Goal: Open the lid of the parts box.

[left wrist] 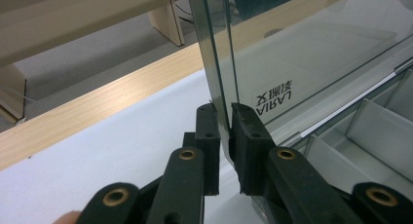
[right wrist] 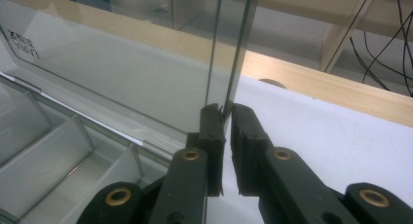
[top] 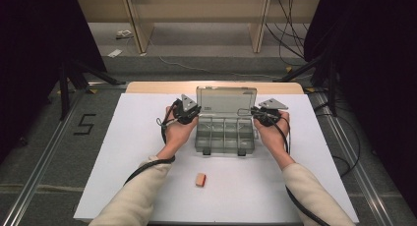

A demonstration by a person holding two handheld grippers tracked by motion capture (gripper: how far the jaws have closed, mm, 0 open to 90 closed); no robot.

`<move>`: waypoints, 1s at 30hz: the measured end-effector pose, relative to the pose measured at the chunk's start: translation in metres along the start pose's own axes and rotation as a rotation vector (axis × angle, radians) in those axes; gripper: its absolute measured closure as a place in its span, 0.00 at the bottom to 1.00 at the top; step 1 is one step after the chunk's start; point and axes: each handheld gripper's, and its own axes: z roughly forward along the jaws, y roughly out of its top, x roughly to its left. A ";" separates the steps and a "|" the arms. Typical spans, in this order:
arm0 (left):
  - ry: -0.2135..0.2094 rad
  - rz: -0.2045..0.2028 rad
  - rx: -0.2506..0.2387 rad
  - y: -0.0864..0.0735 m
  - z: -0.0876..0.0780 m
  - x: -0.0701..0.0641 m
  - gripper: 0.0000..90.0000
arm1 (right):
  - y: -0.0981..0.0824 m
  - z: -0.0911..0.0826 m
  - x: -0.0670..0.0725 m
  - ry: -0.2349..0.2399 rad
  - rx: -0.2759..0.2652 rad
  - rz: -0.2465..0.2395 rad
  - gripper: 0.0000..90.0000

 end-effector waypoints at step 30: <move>-0.011 -0.018 0.057 -0.010 0.011 -0.001 0.89 | -0.006 0.008 -0.001 0.002 0.041 -0.002 0.92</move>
